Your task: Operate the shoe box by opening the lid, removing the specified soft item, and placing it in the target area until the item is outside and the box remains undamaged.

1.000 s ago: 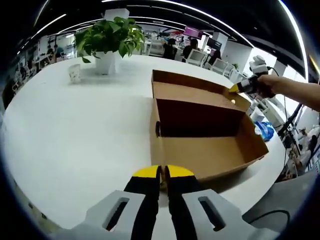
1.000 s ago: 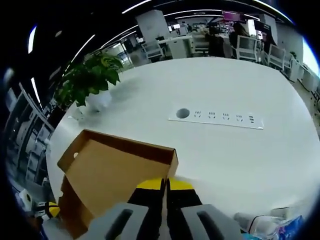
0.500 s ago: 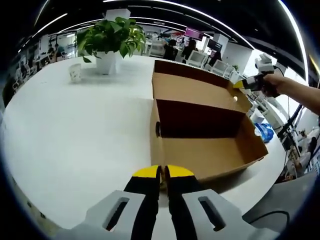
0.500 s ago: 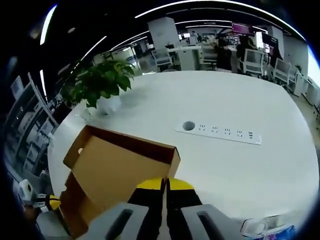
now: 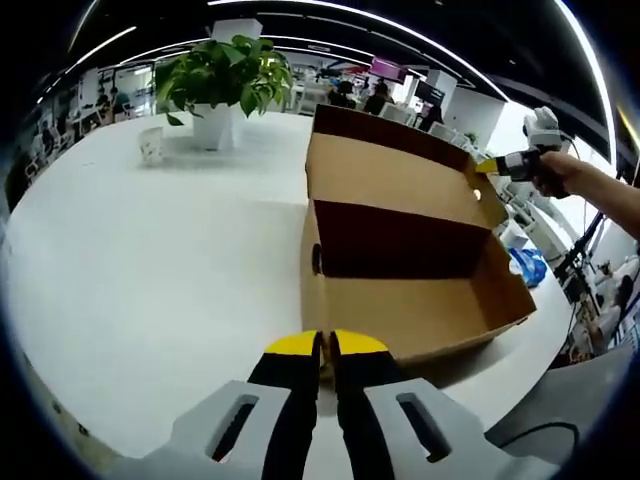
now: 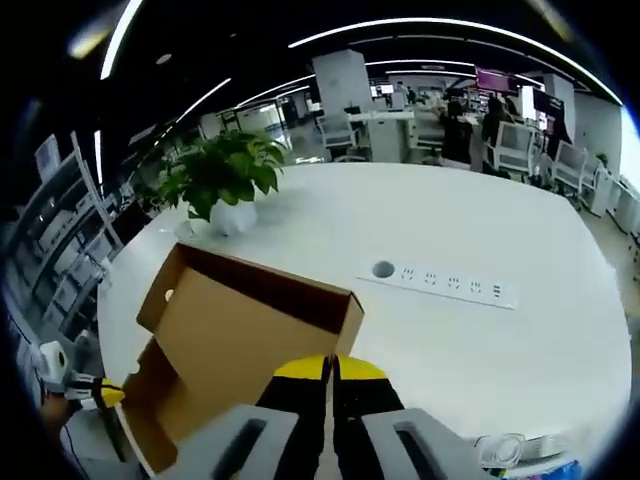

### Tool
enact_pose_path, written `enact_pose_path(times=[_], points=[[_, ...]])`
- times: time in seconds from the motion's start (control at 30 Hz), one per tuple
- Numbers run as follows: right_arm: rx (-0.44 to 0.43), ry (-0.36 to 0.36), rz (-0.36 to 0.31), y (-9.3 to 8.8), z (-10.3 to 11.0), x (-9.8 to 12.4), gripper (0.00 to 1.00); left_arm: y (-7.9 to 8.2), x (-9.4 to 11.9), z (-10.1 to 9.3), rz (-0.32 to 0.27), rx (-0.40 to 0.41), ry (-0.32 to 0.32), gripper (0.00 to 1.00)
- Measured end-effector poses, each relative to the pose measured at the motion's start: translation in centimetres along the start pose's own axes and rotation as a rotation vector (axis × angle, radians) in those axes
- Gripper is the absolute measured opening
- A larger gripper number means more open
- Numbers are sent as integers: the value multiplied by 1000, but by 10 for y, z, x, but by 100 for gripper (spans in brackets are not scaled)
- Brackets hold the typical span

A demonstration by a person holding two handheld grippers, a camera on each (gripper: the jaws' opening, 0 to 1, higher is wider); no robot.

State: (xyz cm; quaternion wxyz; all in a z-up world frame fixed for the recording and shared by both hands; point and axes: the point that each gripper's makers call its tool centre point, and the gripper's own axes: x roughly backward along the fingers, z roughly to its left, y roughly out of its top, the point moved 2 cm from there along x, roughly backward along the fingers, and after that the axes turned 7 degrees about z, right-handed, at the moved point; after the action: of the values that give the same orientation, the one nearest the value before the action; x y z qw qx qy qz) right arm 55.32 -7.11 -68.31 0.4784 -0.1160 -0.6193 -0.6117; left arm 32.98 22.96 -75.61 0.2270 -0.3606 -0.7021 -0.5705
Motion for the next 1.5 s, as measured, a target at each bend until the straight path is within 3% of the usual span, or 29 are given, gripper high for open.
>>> enact_pose_path(times=[0.43, 0.83, 1.5], points=[[32, 27, -60, 0, 8, 22, 0, 0, 0, -1, 2, -11, -3, 2], [64, 36, -116, -17, 30, 53, 0, 0, 1, -2, 7, -26, -4, 2], [110, 28, -212, -27, 38, 69, 0, 1, 2, -3, 3, -38, -10, 2]])
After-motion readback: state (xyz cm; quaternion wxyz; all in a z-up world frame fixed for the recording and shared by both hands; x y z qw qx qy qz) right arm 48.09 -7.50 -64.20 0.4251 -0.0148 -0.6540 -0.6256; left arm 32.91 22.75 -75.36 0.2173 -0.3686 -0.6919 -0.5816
